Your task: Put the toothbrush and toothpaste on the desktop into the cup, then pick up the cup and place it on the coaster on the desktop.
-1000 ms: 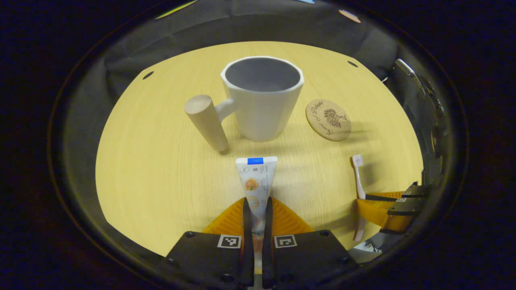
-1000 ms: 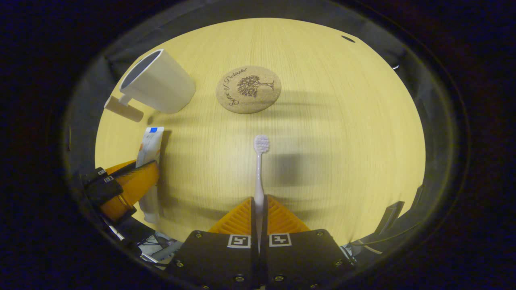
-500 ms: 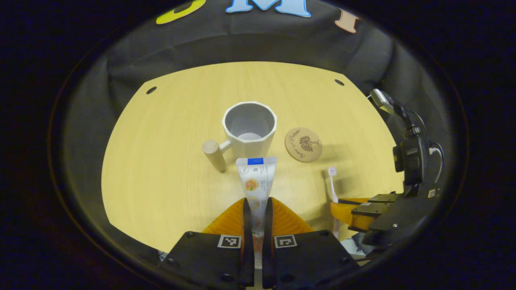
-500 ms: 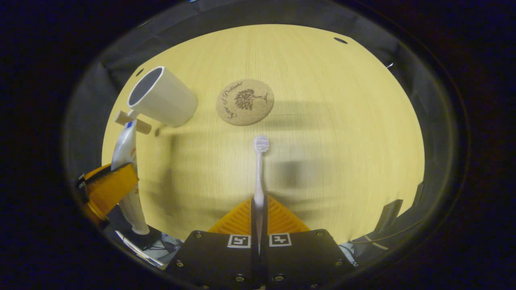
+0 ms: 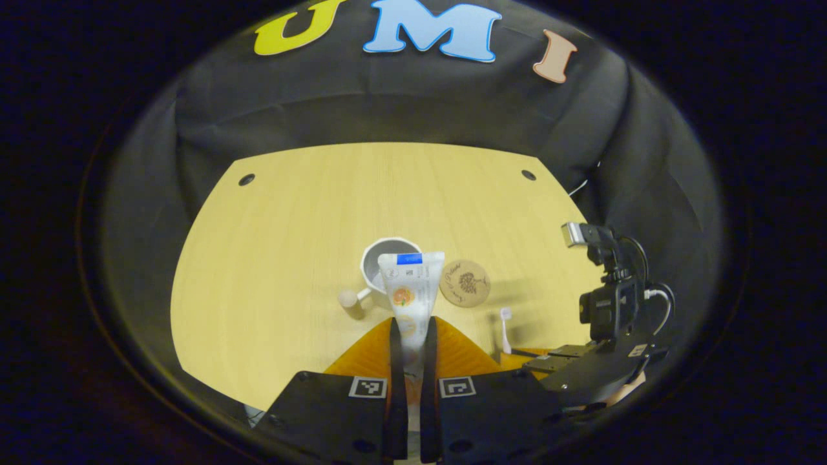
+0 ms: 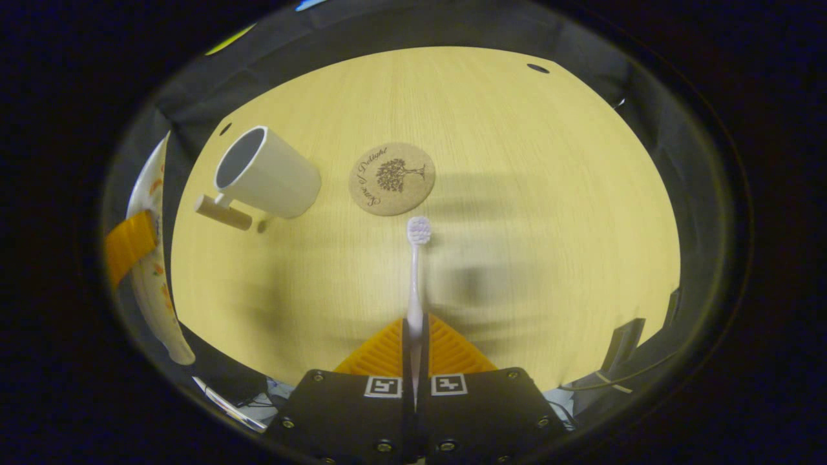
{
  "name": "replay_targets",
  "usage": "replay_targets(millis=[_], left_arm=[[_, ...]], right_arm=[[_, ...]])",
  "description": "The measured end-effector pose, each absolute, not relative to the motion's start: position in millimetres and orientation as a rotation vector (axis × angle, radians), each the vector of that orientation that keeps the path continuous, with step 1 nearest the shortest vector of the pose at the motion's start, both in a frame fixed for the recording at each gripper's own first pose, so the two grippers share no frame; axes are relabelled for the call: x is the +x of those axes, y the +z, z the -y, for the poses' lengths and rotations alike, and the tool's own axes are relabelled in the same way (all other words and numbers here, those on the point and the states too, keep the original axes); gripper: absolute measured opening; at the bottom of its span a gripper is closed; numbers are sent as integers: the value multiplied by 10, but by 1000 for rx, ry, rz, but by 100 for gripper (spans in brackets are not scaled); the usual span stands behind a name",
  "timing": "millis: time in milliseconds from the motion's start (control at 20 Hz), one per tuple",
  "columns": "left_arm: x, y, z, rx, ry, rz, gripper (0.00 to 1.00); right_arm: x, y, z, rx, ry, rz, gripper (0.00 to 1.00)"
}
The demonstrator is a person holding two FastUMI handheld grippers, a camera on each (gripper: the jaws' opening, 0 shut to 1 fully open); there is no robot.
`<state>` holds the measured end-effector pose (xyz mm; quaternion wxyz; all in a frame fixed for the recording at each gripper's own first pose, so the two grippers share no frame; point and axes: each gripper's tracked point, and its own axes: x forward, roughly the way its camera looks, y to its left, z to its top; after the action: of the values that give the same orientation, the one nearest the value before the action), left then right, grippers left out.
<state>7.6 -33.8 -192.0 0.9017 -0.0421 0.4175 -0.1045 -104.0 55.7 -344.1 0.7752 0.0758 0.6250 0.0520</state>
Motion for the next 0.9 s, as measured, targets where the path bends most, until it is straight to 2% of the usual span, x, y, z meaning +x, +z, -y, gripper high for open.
replay_targets(millis=[400,900], left_arm=[[971,-1612,311,-111,-240,-768,15],[1667,-1959,431,-112,-294,-714,14]], right_arm=[[-971,-3352,-592,195,114,-1343,2],[-837,-3137,-592,242,88,-1311,2]])
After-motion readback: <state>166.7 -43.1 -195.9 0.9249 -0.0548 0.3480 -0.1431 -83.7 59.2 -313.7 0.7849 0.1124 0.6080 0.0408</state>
